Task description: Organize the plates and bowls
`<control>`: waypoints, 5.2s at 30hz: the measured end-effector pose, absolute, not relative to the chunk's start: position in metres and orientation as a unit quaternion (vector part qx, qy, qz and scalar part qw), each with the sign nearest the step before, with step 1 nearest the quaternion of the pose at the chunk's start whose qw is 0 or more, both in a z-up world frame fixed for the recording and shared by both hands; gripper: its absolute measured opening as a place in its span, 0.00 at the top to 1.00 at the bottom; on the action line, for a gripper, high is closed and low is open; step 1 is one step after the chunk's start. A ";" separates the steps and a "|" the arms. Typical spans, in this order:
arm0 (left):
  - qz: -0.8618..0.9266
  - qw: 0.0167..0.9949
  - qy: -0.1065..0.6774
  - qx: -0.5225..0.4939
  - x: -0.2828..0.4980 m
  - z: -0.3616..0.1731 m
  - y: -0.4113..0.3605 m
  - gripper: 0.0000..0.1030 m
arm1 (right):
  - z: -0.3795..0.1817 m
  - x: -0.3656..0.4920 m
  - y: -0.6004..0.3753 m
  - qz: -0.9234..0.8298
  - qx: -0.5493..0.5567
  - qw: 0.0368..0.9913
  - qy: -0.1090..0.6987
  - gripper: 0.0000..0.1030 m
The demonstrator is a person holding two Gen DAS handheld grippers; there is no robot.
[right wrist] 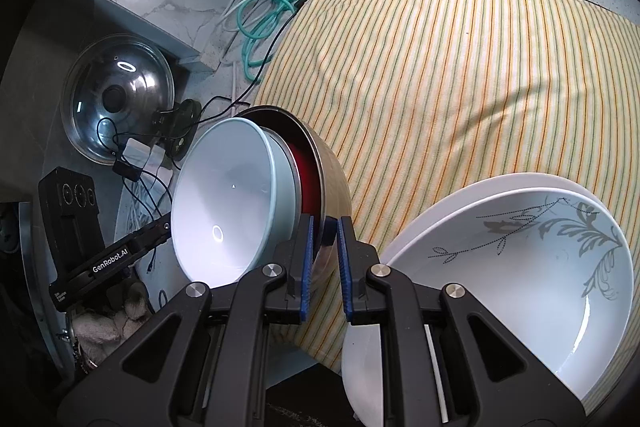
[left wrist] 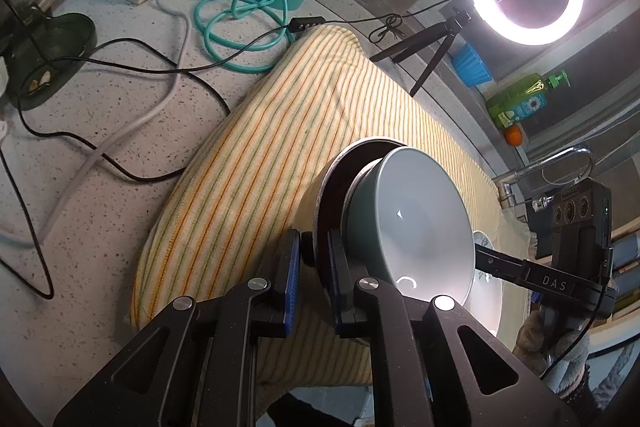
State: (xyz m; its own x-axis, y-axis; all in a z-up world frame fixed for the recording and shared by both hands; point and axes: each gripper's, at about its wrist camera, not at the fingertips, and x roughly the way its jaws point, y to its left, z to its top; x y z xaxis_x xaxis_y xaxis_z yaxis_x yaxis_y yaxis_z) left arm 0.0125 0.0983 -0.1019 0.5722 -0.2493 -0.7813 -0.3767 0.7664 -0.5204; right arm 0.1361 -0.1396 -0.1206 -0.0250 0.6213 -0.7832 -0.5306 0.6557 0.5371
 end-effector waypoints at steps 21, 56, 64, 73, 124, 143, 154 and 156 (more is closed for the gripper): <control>-0.013 0.849 0.426 -0.312 0.028 -0.050 0.064 0.91 | -0.060 0.131 -0.204 0.401 0.084 0.730 0.547 0.88; -0.126 0.822 0.493 -0.254 0.066 -0.066 -0.050 0.91 | -0.084 0.109 -0.343 0.293 0.154 0.755 0.566 0.88; -0.128 0.819 0.501 -0.248 0.066 -0.069 -0.058 0.91 | -0.090 0.105 -0.353 0.287 0.161 0.752 0.571 0.88; -0.126 0.818 0.507 -0.241 0.068 -0.071 -0.061 0.91 | -0.095 0.104 -0.353 0.287 0.163 0.748 0.576 0.88; -0.068 0.906 0.406 -0.093 0.013 0.011 -0.079 0.29 | -0.005 0.045 -0.373 0.272 0.052 0.862 0.425 0.16; -0.038 0.913 0.402 -0.058 -0.007 0.020 -0.093 0.28 | 0.006 0.027 -0.381 0.261 0.052 0.877 0.401 0.08; -0.025 0.912 0.407 -0.055 -0.006 0.020 -0.096 0.28 | 0.005 0.029 -0.379 0.264 0.048 0.876 0.402 0.08; -0.025 0.912 0.406 -0.054 -0.006 0.020 -0.096 0.28 | 0.005 0.030 -0.379 0.263 0.048 0.876 0.402 0.08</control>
